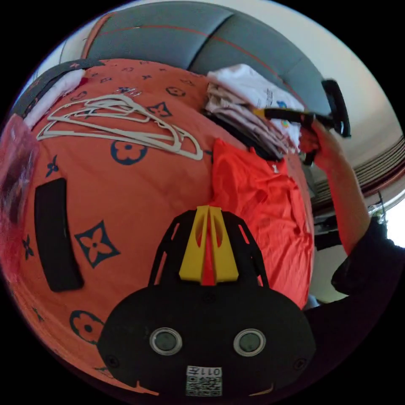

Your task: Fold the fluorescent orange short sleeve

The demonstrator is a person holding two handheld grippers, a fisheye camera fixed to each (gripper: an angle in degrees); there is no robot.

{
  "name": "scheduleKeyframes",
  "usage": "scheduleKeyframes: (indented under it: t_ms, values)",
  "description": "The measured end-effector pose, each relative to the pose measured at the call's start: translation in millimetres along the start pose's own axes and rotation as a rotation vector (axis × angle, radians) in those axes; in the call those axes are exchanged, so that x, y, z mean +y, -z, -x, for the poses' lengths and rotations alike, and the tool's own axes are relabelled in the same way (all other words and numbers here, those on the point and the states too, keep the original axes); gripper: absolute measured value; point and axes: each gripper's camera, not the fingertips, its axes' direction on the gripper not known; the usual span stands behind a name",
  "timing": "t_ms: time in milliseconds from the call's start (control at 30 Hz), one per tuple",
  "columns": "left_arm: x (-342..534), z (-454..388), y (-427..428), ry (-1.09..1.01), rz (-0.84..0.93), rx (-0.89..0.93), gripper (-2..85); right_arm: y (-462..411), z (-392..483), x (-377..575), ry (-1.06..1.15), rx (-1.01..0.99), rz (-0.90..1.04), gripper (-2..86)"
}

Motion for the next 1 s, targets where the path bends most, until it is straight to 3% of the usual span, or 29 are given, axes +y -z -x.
scheduleKeyframes:
  t_ms: [133,233,300,400,600,733,800,1000]
  values:
    - [1,-3,-8,-0.050,-0.002,0.291,0.0,-20,50,57,0.096,-0.036,0.168,0.7]
    - [2,-24,-23,-0.177,0.155,0.241,0.0,-42,64,81,0.005,0.199,0.203,0.8]
    - [4,-33,-23,-0.226,0.157,0.198,0.0,-39,65,86,-0.055,0.236,0.122,0.9]
    - [6,-32,-25,-0.224,0.101,0.227,0.0,-31,58,80,-0.102,0.108,0.045,1.1]
    - [9,-36,-76,-0.216,0.297,0.187,0.0,-66,45,52,-0.073,0.049,0.238,0.9]
    - [14,-33,-91,-0.243,0.362,0.178,0.0,-51,41,48,-0.098,0.088,0.143,0.9]
    - [16,-27,-93,-0.229,0.366,0.214,0.0,-44,40,56,-0.085,0.099,0.194,1.0]
    - [24,-23,-71,-0.334,0.301,0.393,0.1,52,56,191,-0.194,0.141,-0.031,0.9]
